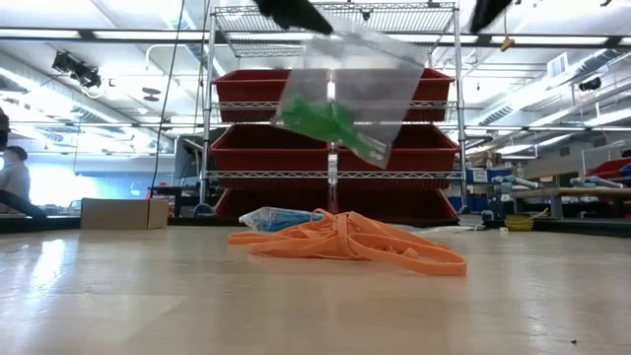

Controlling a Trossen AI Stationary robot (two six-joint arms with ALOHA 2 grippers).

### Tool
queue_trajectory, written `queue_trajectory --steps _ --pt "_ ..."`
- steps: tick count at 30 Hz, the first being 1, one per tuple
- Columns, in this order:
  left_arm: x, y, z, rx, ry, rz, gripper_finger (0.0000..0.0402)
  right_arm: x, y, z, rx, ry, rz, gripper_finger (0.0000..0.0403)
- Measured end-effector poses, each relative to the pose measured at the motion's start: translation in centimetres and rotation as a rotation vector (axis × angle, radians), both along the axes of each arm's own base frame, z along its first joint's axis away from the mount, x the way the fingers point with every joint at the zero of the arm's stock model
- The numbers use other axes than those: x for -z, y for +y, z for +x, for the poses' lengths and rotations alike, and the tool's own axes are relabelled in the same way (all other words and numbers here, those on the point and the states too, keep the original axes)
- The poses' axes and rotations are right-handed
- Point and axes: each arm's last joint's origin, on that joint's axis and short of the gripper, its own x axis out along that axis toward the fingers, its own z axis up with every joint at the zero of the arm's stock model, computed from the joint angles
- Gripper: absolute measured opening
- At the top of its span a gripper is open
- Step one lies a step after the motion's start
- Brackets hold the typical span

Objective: Sort rubber bands
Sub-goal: Close the bottom transparent zip bag

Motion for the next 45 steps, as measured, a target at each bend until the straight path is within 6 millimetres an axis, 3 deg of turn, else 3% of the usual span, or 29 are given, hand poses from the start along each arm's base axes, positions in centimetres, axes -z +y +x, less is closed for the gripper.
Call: queue_trajectory --steps 8,14,18,28,34,40,45 --pt "3.3 5.2 0.2 -0.031 -0.181 -0.077 0.0000 4.9 2.2 -3.9 0.123 -0.112 -0.030 0.0119" --pt "5.5 9.7 -0.4 -0.101 -0.134 -0.246 0.0000 7.6 3.2 -5.5 0.188 -0.162 0.010 0.0115" --pt "7.2 11.0 -0.4 -0.096 -0.069 -0.328 0.0000 8.3 3.3 -6.0 0.206 -0.175 0.003 0.0114" --pt "12.0 15.9 -1.3 -0.269 0.083 -0.438 0.0006 8.2 3.4 -5.8 0.204 -0.229 -0.020 0.0111" --pt "13.3 18.6 -2.6 -0.448 0.105 -0.427 0.0087 8.1 3.3 -5.5 0.226 -0.275 -0.024 0.0111" --pt "12.7 18.9 -3.1 -0.506 0.110 -0.379 0.0202 8.2 2.9 -5.4 0.276 -0.341 -0.052 0.0110" --pt "13.2 19.0 -3.8 -0.636 0.204 -0.290 0.0267 9.6 2.1 -5.4 0.348 -0.382 -0.075 0.0111"
